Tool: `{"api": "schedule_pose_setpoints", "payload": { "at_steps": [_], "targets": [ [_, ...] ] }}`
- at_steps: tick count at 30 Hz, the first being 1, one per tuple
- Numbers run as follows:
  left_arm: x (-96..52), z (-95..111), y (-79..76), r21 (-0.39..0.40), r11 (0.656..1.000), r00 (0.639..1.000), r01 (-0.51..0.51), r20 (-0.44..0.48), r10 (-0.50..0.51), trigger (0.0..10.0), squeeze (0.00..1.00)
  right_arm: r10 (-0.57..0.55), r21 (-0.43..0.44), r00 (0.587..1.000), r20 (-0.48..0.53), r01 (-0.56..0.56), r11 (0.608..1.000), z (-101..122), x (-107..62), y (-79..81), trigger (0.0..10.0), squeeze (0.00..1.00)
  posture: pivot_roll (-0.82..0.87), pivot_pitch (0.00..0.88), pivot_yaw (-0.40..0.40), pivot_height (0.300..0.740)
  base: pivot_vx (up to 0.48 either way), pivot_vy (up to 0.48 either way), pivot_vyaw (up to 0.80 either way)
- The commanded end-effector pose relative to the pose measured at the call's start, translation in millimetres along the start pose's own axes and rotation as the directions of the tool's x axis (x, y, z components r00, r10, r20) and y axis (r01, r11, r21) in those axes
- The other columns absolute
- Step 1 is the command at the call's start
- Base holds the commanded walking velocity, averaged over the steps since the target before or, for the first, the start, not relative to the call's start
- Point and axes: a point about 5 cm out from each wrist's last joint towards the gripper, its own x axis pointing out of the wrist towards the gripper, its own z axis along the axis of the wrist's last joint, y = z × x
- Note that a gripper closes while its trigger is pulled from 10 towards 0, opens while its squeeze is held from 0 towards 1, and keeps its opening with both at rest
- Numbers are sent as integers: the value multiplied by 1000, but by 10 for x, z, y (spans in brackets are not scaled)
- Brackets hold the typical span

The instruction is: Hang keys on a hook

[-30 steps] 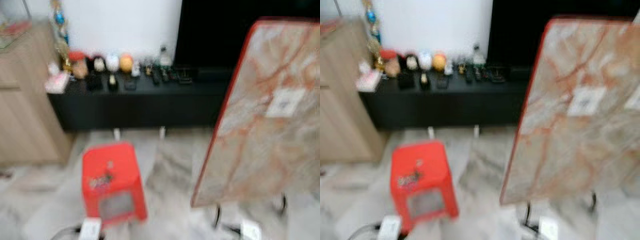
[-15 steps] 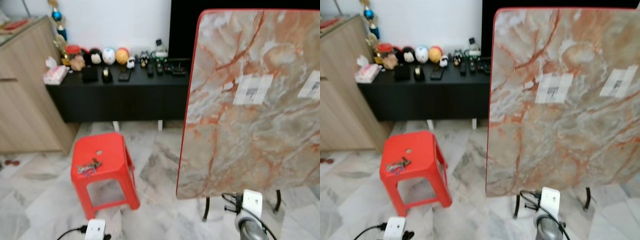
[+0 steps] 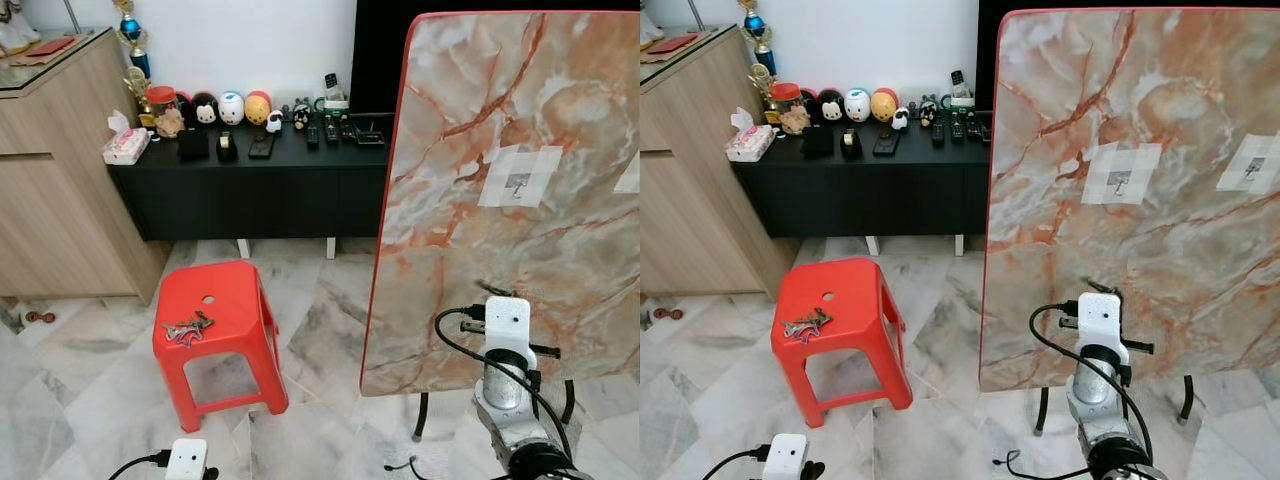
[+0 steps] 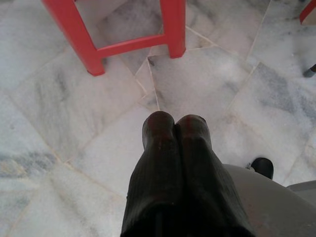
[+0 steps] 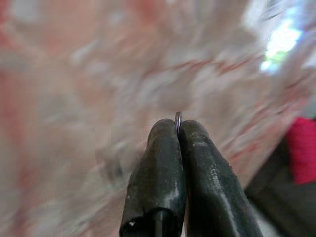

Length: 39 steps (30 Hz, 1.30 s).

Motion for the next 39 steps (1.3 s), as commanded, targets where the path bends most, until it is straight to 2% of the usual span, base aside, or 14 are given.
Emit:
{"api": "schedule_pose_setpoints", "payload": {
  "at_steps": [1,4,10,13,18,20,27,29,30,31,32,34,39],
  "targets": [
    [-22,-80,2,-1,1000,999,7,-39,-7,10000,0,-61,-15,998,23,61,998,28,38,-88,10000,0,151,0,-46,740,0,0,0],
    [-21,-79,-4,-2,1000,999,7,-38,-7,10000,0,-98,-36,994,49,99,994,74,73,-132,10000,0,148,0,-44,740,0,0,0],
    [-9,-49,-3,2,1000,1000,6,-30,-6,10000,0,-50,-81,984,171,64,995,346,184,-45,10000,0,149,0,-44,740,0,0,0],
    [-2,-29,-2,-1,1000,1000,4,-23,-4,10000,0,-24,-100,981,193,44,994,417,210,5,10000,0,151,0,-46,740,0,0,0],
    [7,-2,-5,-9,1000,1000,1,-11,-1,10000,0,4,-89,970,245,19,996,584,264,65,10000,0,150,0,-45,740,0,0,0],
    [10,7,-9,-20,1000,1000,0,-6,0,10000,0,-37,-80,965,259,59,995,618,274,33,10000,0,150,0,-45,740,0,0,0],
    [15,14,-28,-35,999,1000,3,-2,-3,10000,0,-36,-63,969,246,53,997,592,260,17,10000,0,142,0,-48,740,0,0,0],
    [16,27,-20,-34,999,1000,-4,8,4,10000,0,11,-7,975,222,-10,1000,564,236,43,10000,0,144,0,-54,740,0,0,0],
    [16,27,-20,-34,999,1000,-4,8,4,10000,0,11,-7,975,222,-10,1000,564,236,43,10000,0,144,0,-54,740,0,0,0],
    [17,46,15,-60,998,999,-29,19,30,10000,0,16,31,981,193,-22,999,526,226,35,10000,0,146,0,-58,740,0,0,0],
    [20,70,61,-90,995,998,-51,27,54,10000,0,28,105,992,123,-41,994,429,198,23,10000,0,151,0,-62,740,0,0,0],
    [21,80,81,-98,994,998,-58,30,61,10000,0,55,152,995,79,-67,986,342,145,31,10000,0,151,0,-65,740,0,0,0],
    [13,97,154,-127,988,995,-90,39,96,10000,0,104,130,992,75,-113,985,184,-21,-2,10000,0,142,0,-64,740,0,0,0]
  ]
}}
